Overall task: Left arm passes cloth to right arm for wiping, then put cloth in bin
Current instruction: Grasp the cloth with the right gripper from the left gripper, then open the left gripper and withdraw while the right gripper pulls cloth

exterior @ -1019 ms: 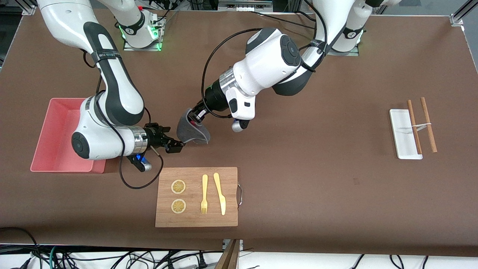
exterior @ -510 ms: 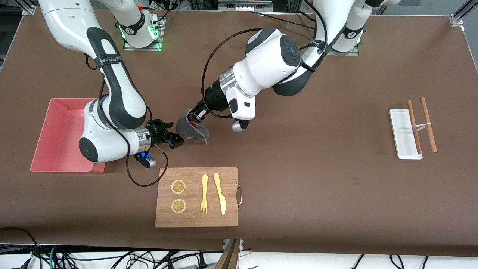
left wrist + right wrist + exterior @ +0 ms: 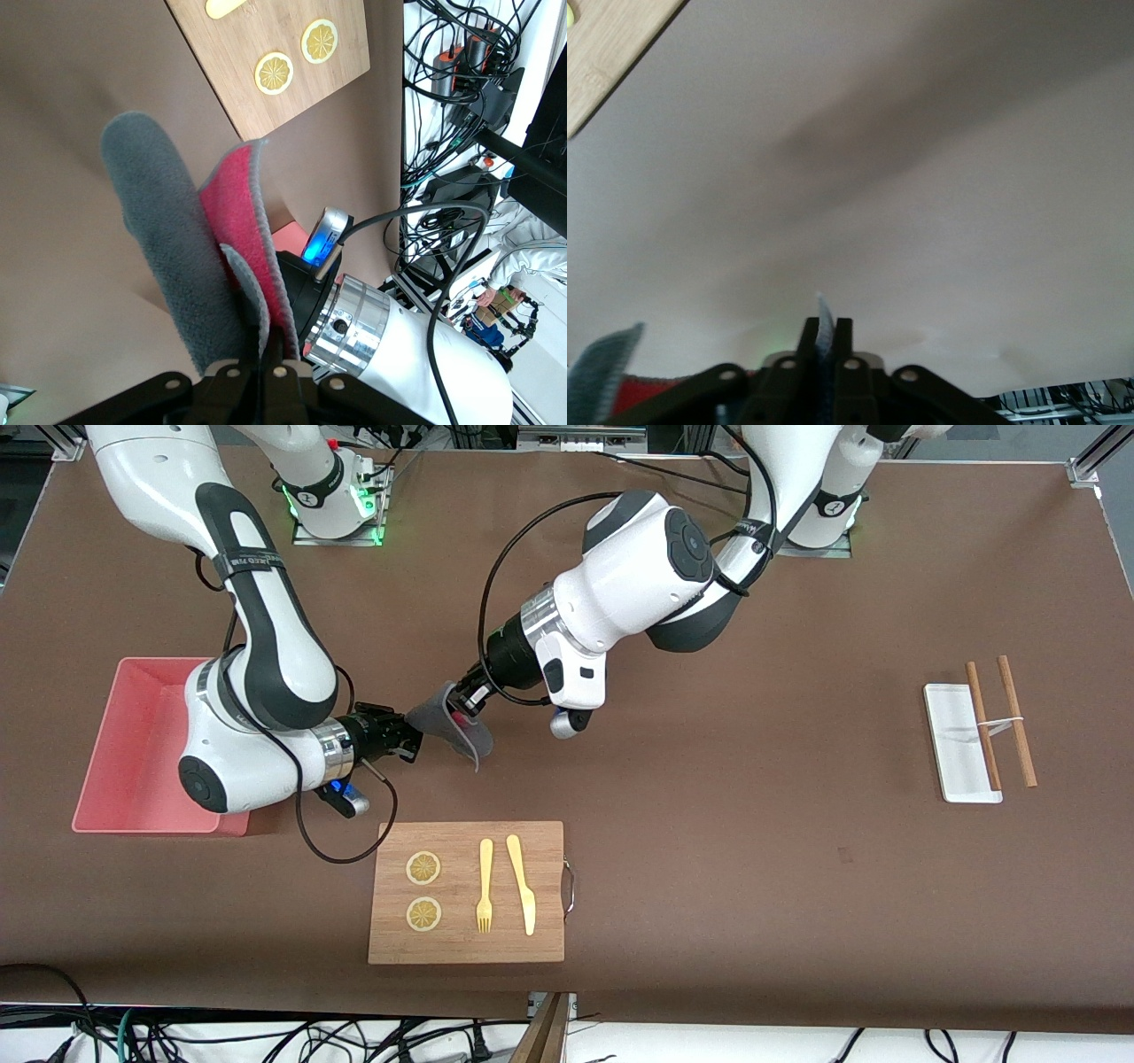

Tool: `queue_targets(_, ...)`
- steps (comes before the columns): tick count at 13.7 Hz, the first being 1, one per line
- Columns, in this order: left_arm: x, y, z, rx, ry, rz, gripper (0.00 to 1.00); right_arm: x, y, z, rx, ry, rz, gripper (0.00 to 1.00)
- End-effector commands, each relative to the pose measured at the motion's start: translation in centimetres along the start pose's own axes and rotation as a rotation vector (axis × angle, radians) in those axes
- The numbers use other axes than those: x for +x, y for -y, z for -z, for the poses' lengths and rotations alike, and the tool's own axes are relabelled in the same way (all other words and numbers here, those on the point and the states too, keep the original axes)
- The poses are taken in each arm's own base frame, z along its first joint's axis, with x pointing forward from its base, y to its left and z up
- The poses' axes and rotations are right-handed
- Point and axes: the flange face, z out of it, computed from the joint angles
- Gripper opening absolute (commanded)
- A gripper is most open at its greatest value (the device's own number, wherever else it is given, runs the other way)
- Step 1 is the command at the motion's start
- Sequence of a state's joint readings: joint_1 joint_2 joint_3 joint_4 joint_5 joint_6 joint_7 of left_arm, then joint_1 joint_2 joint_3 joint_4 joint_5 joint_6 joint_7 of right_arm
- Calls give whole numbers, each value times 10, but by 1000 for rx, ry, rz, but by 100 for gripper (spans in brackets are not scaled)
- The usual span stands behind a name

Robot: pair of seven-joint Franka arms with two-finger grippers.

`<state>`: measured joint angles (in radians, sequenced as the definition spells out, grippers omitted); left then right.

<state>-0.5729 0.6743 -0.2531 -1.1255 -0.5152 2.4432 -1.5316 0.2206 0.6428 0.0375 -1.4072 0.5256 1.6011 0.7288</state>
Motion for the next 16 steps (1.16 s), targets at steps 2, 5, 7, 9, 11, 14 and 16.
queue_targets(2,1,-6,8,-18,18,22,0,-7,0,10,1,8,10,0)
queue_targets(5,6,-10,13,-22,11,24,64,-6,0,11,2,6,9,0)
queue_targets(7,4,-13,23,-20,4,11,100,-5,0,10,1,5,8,0)
queue_targets(9,8,-16,39,17,-5,8,100,-5,-1,11,1,2,5,0)
queue_targets(11,30,-24,68,82,-36,2,100,-2,-2,9,-7,-2,1,0)
queue_targets(14,64,-28,107,183,-71,-86,100,-2,-1,6,-32,-28,8,0)
queue_targets(16,93,-27,137,278,-106,-177,100,-8,4,1,-58,-45,23,0)
